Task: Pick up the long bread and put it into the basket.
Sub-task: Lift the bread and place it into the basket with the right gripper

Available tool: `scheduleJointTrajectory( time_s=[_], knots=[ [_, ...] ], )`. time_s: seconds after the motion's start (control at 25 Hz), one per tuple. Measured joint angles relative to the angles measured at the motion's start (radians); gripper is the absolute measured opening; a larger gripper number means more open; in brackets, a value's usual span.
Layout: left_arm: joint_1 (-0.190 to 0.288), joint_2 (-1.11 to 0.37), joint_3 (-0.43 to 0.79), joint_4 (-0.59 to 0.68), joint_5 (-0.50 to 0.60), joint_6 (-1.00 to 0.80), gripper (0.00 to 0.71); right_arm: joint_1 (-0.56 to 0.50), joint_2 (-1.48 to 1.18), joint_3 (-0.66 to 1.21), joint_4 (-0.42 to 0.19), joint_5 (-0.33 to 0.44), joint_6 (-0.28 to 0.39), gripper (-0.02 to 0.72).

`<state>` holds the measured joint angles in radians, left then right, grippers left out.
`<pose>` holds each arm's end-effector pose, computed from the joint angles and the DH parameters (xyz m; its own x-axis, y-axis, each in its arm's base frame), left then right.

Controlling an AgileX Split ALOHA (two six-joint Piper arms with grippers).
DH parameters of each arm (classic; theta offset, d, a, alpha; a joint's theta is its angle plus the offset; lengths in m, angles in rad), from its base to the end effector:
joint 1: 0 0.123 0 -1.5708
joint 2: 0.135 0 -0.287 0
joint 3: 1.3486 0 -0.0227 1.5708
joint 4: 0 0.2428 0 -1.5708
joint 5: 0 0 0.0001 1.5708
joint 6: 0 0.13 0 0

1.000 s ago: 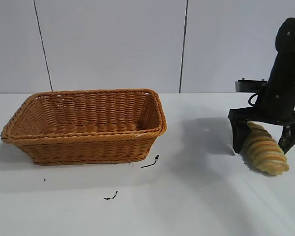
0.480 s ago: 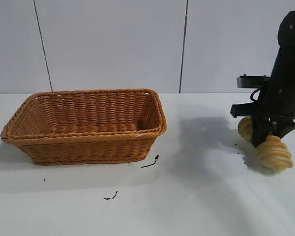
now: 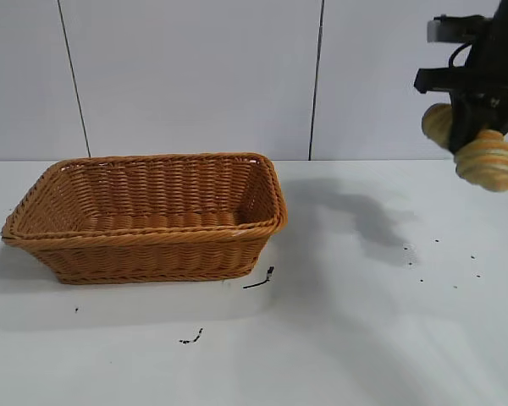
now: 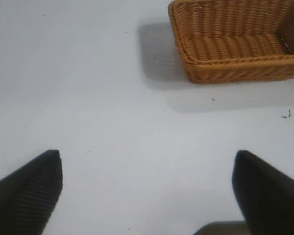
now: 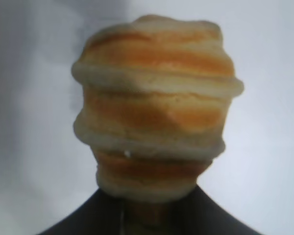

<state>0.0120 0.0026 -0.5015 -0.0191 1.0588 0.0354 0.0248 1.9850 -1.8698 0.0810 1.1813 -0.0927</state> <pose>0.0211 -0.0019 0.2563 -0.4550 0.0206 -0.8903 0.0147 0.9998 0.0156 0.4387 0.0206 0.2624 -0.9297 -0.0848 -0.3584 -0.1090 0.9929 0.0479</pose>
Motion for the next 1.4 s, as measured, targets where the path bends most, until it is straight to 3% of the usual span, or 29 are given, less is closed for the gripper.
scheduleJointTrajectory(
  time_s=[0.36, 0.76, 0.92, 1.16, 1.2, 1.24, 1.4],
  knots=[
    [0.000, 0.000, 0.000, 0.000, 0.000, 0.000, 0.693, 0.100, 0.100, -0.192, -0.015, 0.027, -0.029, 0.130],
    [0.000, 0.000, 0.000, 0.000, 0.000, 0.000, 0.693, 0.357, 0.252, -0.385, -0.014, 0.025, -0.047, 0.128],
    [0.000, 0.000, 0.000, 0.000, 0.000, 0.000, 0.693, 0.449, 0.282, -0.395, -0.014, -0.013, -0.110, 0.128],
    [0.000, 0.000, 0.000, 0.000, 0.000, 0.000, 0.693, 0.555, 0.327, -0.395, -0.010, -0.104, -0.299, 0.128],
    [0.000, 0.000, 0.000, 0.000, 0.000, 0.000, 0.693, 0.566, 0.332, -0.395, -0.011, -0.131, -0.350, 0.128],
    [0.000, 0.000, 0.000, 0.000, 0.000, 0.000, 0.693, 0.586, 0.338, -0.395, -0.011, -0.184, -0.461, 0.128],
    [0.000, 0.000, 0.000, 0.000, 0.000, 0.000, 0.693, 0.601, 0.344, -0.395, 0.001, -0.244, -0.694, 0.128]
  ],
)
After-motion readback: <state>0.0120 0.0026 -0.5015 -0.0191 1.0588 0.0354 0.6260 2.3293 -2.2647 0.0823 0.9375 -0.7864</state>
